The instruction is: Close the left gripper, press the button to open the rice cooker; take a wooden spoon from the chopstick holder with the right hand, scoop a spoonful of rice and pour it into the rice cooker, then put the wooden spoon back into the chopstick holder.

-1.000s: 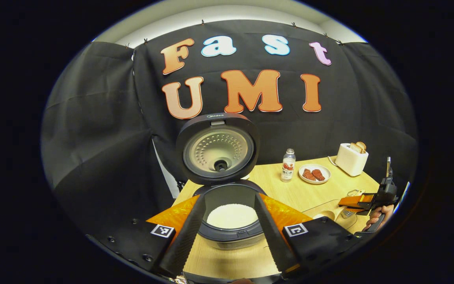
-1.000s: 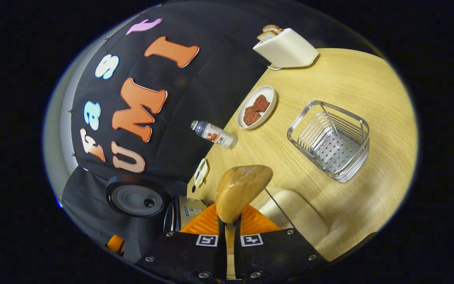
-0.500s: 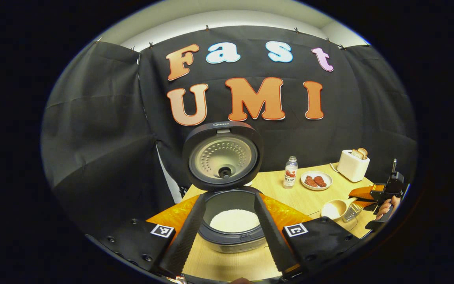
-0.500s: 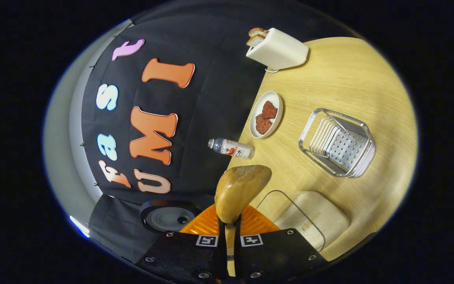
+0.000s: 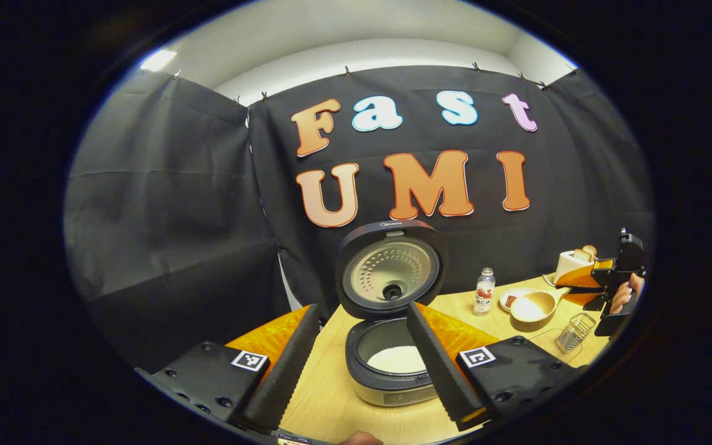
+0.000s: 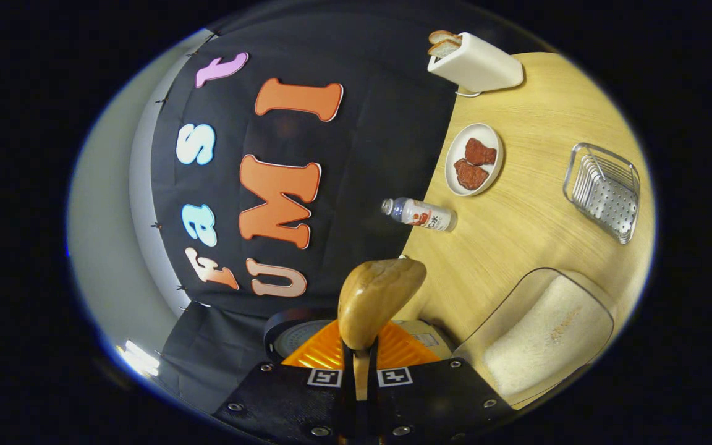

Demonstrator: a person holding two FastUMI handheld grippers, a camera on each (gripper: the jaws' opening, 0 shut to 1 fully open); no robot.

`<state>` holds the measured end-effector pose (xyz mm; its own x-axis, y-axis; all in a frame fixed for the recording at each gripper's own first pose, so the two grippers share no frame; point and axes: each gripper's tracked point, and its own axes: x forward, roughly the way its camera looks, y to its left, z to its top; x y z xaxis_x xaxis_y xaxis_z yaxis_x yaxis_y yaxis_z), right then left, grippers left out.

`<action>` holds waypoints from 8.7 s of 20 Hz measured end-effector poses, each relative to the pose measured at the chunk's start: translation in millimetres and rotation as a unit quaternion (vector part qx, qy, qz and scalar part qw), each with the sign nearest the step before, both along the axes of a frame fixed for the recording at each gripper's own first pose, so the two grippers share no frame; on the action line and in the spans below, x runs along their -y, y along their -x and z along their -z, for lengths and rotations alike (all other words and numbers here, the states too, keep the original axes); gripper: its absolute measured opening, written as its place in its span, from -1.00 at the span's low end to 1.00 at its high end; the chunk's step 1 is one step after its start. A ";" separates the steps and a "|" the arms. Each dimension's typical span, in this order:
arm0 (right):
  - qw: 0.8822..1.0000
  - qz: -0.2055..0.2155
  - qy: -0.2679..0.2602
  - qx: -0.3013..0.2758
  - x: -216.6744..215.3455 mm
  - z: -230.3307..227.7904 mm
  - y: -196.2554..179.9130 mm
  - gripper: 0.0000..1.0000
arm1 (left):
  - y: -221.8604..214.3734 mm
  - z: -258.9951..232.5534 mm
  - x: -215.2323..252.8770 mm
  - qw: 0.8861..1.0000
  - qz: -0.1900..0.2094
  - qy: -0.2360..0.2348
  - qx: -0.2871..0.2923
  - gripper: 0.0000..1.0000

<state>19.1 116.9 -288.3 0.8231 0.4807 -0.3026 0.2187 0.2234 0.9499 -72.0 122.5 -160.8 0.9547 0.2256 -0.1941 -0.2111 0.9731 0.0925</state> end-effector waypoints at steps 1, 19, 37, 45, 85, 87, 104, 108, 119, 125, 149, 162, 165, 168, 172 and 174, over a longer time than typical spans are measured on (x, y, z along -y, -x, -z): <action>1.000 -0.005 -0.001 0.002 -7.5 -2.4 -3.6 -0.87 | 4.1 1.5 -6.9 1.000 -0.005 0.001 0.004 0.79; 0.983 -0.129 0.125 0.030 -167.7 -2.5 -50.3 -0.87 | 21.6 7.4 -15.7 1.000 0.016 -0.018 -0.002 0.77; 0.891 -0.225 0.372 0.129 -210.4 6.8 -45.5 -0.87 | 15.3 5.5 6.0 0.998 0.066 -0.002 -0.006 0.94; 0.837 -0.274 0.430 0.200 -227.8 -11.2 -36.5 -0.87 | 20.3 0.3 5.1 0.998 0.058 0.000 0.003 0.94; 0.885 -0.196 0.380 0.185 -100.3 -41.8 -44.1 -0.87 | 27.4 3.6 37.2 0.999 0.042 -0.010 -0.021 0.79; 0.896 -0.175 0.371 0.169 -68.0 -37.8 -44.6 -0.87 | 25.8 2.3 46.2 0.999 0.044 -0.015 -0.021 0.79; 0.890 -0.037 0.455 0.016 210.2 68.1 -0.6 -0.87 | -7.6 6.5 104.5 0.998 0.034 -0.024 -0.046 0.79; 0.877 -0.035 0.478 -0.004 234.2 98.4 -3.2 -0.87 | -16.4 -7.1 81.3 0.999 -0.001 -0.025 -0.042 0.79; 0.870 -0.086 0.482 -0.059 224.4 146.8 11.1 -0.80 | -76.4 -93.7 -18.7 0.997 -0.057 0.055 -0.003 0.77; 0.864 -0.085 0.491 -0.076 237.1 122.7 22.4 -0.40 | -177.6 -105.1 -4.1 0.991 0.009 0.126 -0.052 0.77; 0.823 -0.117 0.555 0.023 165.6 7.2 9.1 0.61 | -161.3 108.8 65.2 0.824 0.079 0.177 -0.533 0.92; 0.811 -0.150 0.562 0.059 128.1 4.5 -2.7 0.65 | -127.0 173.0 78.9 0.788 0.055 0.107 -0.604 0.80; 0.809 -0.150 0.564 0.070 122.7 0.1 -3.3 0.68 | -127.3 171.8 79.1 0.804 0.041 0.118 -0.581 0.83; 0.809 -0.145 0.564 0.079 116.1 -6.1 -1.9 0.70 | -123.1 168.0 78.1 0.849 0.022 0.119 -0.515 0.82; 0.806 -0.133 0.567 0.104 100.2 -26.6 -2.7 0.71 | -120.5 163.5 77.9 0.911 -0.007 0.105 -0.400 0.84; 0.800 -0.115 0.575 0.124 94.4 -45.1 -6.1 0.75 | -128.8 142.9 103.3 0.946 0.010 0.144 -0.289 0.80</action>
<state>25.3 22.4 -243.2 0.8562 0.1496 -0.4945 -0.1179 0.9885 0.0950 56.8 19.2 -303.8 0.6735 0.0656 -0.7363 -0.1870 0.9788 -0.0838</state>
